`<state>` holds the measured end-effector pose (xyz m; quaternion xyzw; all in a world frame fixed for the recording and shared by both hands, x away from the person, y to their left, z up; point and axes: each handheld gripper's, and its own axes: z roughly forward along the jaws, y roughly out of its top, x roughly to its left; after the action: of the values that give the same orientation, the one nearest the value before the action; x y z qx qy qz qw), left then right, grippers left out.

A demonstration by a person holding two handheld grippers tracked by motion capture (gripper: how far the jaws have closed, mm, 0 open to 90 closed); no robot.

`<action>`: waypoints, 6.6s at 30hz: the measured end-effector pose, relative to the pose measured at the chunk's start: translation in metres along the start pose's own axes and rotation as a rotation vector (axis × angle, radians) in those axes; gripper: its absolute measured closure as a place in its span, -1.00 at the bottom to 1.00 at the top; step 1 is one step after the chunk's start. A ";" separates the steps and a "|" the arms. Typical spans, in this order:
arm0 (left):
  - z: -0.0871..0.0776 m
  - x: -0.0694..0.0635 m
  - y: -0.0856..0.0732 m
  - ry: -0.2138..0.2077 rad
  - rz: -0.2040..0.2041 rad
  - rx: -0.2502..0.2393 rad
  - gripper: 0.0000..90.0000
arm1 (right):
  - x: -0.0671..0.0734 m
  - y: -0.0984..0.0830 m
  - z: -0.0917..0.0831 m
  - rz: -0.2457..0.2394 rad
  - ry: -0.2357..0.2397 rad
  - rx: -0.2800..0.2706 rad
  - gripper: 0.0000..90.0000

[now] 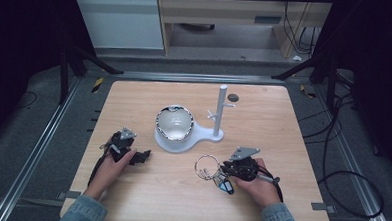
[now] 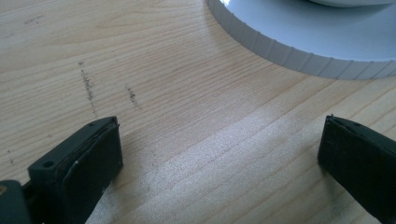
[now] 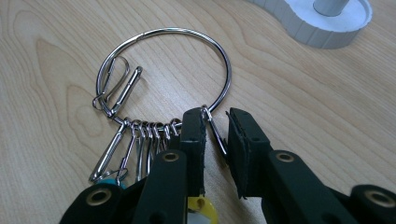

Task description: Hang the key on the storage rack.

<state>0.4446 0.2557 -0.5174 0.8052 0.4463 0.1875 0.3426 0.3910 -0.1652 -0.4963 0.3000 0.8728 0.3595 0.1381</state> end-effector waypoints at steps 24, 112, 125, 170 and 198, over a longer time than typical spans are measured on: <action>0.000 0.000 0.000 0.000 0.000 0.000 -1.00 | -0.006 -0.001 0.003 0.038 0.009 -0.005 0.97; 0.000 0.000 0.000 0.000 -0.002 -0.003 -1.00 | -0.012 0.057 -0.082 0.093 -0.016 -0.315 0.98; 0.000 0.000 0.000 0.000 -0.002 -0.003 -1.00 | -0.019 0.062 -0.095 0.099 -0.040 -0.348 0.98; 0.000 0.000 0.000 -0.002 -0.001 -0.003 -1.00 | -0.040 0.082 -0.146 0.095 -0.138 -0.421 0.97; 0.000 0.000 0.000 -0.001 0.000 -0.003 -1.00 | -0.056 0.115 -0.141 0.106 -0.161 -0.452 0.98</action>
<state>0.4441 0.2558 -0.5176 0.8048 0.4459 0.1876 0.3440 0.4192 -0.2128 -0.3138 0.3343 0.7393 0.5274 0.2519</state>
